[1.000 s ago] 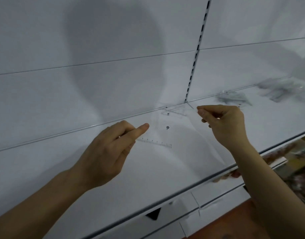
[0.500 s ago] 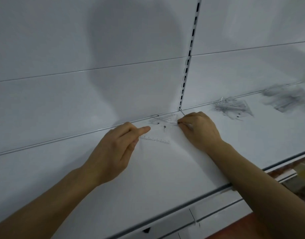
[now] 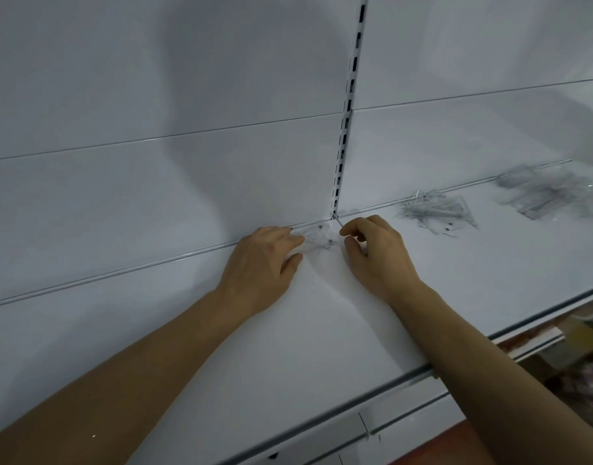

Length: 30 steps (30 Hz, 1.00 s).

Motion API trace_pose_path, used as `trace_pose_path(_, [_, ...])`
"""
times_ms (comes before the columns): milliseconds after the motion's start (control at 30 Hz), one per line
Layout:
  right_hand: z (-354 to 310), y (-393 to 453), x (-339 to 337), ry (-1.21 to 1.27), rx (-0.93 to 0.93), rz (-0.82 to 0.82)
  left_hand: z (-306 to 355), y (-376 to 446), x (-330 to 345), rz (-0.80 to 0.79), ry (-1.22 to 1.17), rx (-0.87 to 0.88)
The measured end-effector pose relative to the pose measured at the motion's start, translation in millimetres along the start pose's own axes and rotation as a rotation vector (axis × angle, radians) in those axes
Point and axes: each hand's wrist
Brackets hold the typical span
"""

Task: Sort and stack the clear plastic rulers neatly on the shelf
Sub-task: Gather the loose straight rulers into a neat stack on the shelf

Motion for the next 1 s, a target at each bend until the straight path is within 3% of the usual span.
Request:
trace_pose_path(100, [-5, -4, -4, -0.028, -0.056, -0.017, -5, -9, -12, -0.031, 0.007, -0.034])
trace_pose_path(200, [-22, -8, -11, -0.117, -0.231, -0.069, -19, -24, -35, -0.056, 0.03, -0.067])
trace_pose_path(433, [-118, -15, 8, -0.159, -0.445, -0.407, -78, -89, -110, -0.048, 0.132, -0.101])
trace_pose_path(567, [-177, -20, 41, -0.111, -0.564, -0.532, -111, -138, -162, -0.003, 0.2, -0.231])
trace_pose_path(700, [-234, -31, 76, -0.04, -0.671, -0.61, -141, -194, -217, -0.008, 0.32, -0.34])
trace_pose_path(1000, [-372, -80, 145, 0.047, -0.85, -0.676, -222, -311, -325, 0.013, 0.443, -0.389])
Point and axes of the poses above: each hand's wrist, its own y-axis towards the middle knuckle, its own x-axis out of the palm, z = x × y, and after that the axes turned 10 degrees about z, right-handed
